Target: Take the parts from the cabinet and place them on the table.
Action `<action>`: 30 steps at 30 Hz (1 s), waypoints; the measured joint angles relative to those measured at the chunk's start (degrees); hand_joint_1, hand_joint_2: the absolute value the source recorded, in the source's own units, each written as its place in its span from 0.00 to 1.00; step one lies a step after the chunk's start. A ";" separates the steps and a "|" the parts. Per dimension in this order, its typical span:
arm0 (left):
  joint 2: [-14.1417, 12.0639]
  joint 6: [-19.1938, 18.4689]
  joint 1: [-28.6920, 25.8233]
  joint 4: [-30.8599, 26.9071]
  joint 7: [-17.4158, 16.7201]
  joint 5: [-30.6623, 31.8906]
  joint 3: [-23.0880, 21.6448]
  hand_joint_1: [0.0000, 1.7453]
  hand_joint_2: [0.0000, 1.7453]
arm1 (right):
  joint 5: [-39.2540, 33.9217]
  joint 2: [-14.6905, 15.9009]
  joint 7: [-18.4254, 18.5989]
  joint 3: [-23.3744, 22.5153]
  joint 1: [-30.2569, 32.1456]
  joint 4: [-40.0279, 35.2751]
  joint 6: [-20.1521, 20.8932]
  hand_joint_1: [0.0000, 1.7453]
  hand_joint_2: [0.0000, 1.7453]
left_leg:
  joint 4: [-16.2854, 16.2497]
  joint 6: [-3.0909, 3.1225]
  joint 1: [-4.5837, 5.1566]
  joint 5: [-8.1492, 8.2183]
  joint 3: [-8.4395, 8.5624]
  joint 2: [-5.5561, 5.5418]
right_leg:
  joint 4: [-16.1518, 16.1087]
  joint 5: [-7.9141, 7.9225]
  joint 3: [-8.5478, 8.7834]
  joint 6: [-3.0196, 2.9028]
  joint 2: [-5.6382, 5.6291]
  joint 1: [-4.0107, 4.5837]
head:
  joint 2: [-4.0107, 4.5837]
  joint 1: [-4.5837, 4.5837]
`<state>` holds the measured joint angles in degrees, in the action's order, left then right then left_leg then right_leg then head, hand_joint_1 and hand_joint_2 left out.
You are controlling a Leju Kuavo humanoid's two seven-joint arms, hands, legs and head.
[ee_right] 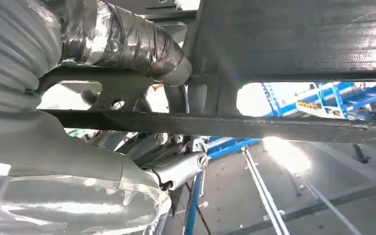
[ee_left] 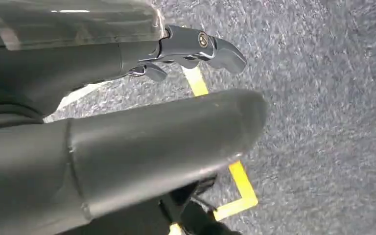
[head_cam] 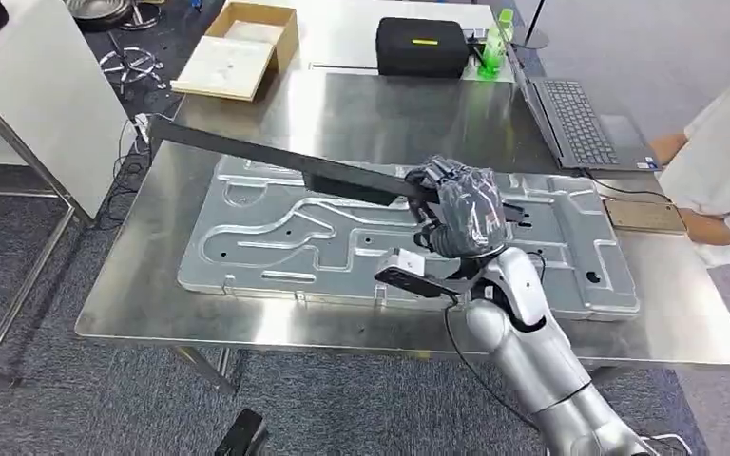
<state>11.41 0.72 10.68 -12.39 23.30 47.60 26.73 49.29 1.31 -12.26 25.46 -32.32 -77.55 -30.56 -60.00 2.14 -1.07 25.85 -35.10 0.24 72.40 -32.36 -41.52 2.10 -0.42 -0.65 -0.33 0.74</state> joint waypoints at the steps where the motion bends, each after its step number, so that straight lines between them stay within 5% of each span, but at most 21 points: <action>1: 0.00 0.00 -0.03 0.00 0.00 0.00 0.00 0.00 0.00 | -0.02 0.15 0.00 0.00 0.01 0.39 0.02 1.00 1.00 | -0.03 0.04 0.01 0.04 0.00 0.09 | 3.56 -1.08 -1.87 0.11 0.02 -0.05 | 0.00 0.02; 3: 0.00 0.00 -0.02 0.00 0.00 0.00 0.00 0.00 0.00 | -0.04 0.50 -0.15 0.00 0.01 1.12 0.13 1.00 1.00 | -0.03 0.02 0.00 0.12 0.09 0.09 | 3.57 0.82 -2.35 0.08 0.12 -0.18 | 0.00 0.02; 6: 0.09 0.00 0.02 0.00 0.00 0.00 -0.11 0.00 0.00 | -0.04 0.68 -0.17 -0.02 -0.41 1.66 0.11 1.00 1.00 | -0.03 -0.35 -0.01 0.48 0.64 0.09 | -10.73 8.21 4.41 -0.72 0.50 -0.08 | 0.00 0.02; 10: 0.13 0.00 0.11 0.00 0.00 0.00 -0.13 0.00 0.00 | -0.04 0.85 -0.26 -0.04 -0.82 2.30 0.11 1.00 1.00 | 0.62 -1.46 0.28 0.33 0.68 0.32 | -12.50 7.21 5.00 -1.47 0.38 0.65 | 0.00 -0.02; 12: 0.13 0.02 0.16 0.00 0.00 0.28 -0.15 0.00 0.00 | 0.42 1.01 -0.24 -0.07 -0.86 2.47 0.04 1.00 1.00 | 0.37 -2.11 0.24 0.91 0.67 0.32 | -13.65 7.74 5.68 -2.32 0.44 -0.06 | 0.00 -0.04; 15: 0.13 0.15 0.19 0.00 0.02 0.78 -0.48 0.00 0.00 | 1.62 1.05 -0.22 -0.09 -1.37 3.06 -0.24 1.00 1.00 | -10.04 -2.15 0.36 6.49 -4.04 0.19 | -13.80 7.67 5.91 -3.20 0.34 0.19 | 0.00 -0.07; 17: 0.11 0.15 -0.02 0.00 0.13 0.94 -0.65 0.00 0.00 | 3.50 1.27 0.02 -0.37 -1.35 3.81 -1.05 1.00 1.00 | -16.49 -2.20 0.36 8.07 -7.49 0.19 | -13.63 7.52 5.91 -3.41 0.22 0.45 | 0.00 -0.07; 18: 0.09 0.15 -0.13 0.00 0.30 0.96 -0.72 0.00 1.00 | 4.92 1.49 0.35 -0.48 -1.36 4.11 -1.75 0.00 1.00 | -15.75 -2.14 0.36 6.78 -7.34 0.19 | -13.54 7.44 5.96 -3.40 0.10 0.49 | 0.00 -0.04; 21: 0.04 0.61 -0.16 0.00 0.76 1.62 -1.09 0.00 1.00 | 7.61 2.21 0.90 -1.33 -1.92 4.64 -3.26 0.00 1.00 | -3.04 -1.46 0.39 -0.56 -1.53 0.04 | -12.91 6.98 6.12 -3.08 -0.24 0.52 | 0.00 -0.07; 23: -0.02 1.00 -0.13 0.00 0.81 2.08 -1.55 0.00 1.00 | 7.87 2.62 1.16 -2.12 -2.51 4.94 -3.30 0.00 1.00 | 0.11 -1.17 0.65 0.08 -0.17 -0.27 | -12.18 6.65 5.60 -2.59 -0.40 0.88 | 0.00 -0.04; 24: -0.02 0.81 -0.28 0.00 0.96 1.79 -1.71 0.00 0.00 | 7.93 2.84 1.25 -2.51 -2.46 5.03 -3.43 0.00 1.00 | -0.09 -1.02 0.66 -0.02 -0.26 -0.28 | -12.36 6.83 5.53 -2.26 -0.40 0.74 | 0.00 -0.02; 27: 0.00 0.54 -0.54 0.00 1.26 1.33 -1.81 0.00 0.00 | 8.83 3.02 2.01 -3.54 -2.15 5.20 -3.98 0.00 1.00 | 0.86 -0.06 0.36 -0.62 0.15 -0.17 | -12.35 6.57 5.46 -1.39 -0.45 0.48 | 0.00 -0.09; 28: 0.00 0.54 -0.47 0.00 1.35 1.14 -1.84 0.00 0.00 | 9.12 3.10 2.19 -4.07 -2.23 5.23 -4.39 0.00 1.00 | 1.07 0.11 0.35 -0.68 0.34 -0.09 | -11.03 5.52 5.10 -1.03 -0.22 0.40 | 0.00 0.04; 30: 0.00 0.54 -0.37 0.00 1.42 0.96 -1.86 0.00 0.00 | 9.64 3.17 2.80 -4.72 -2.03 5.40 -4.81 0.00 1.00 | 1.07 0.29 0.30 -0.67 0.37 0.05 | -3.51 1.44 1.54 -0.38 -0.12 0.09 | 0.00 0.02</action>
<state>11.41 1.27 10.30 -12.39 24.72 48.57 24.87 58.93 4.48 -9.46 20.74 -34.35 -72.15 -35.36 -58.93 2.43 -0.77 25.17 -34.73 0.29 68.89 -30.92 -39.97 1.72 -0.54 -0.56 -0.33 0.77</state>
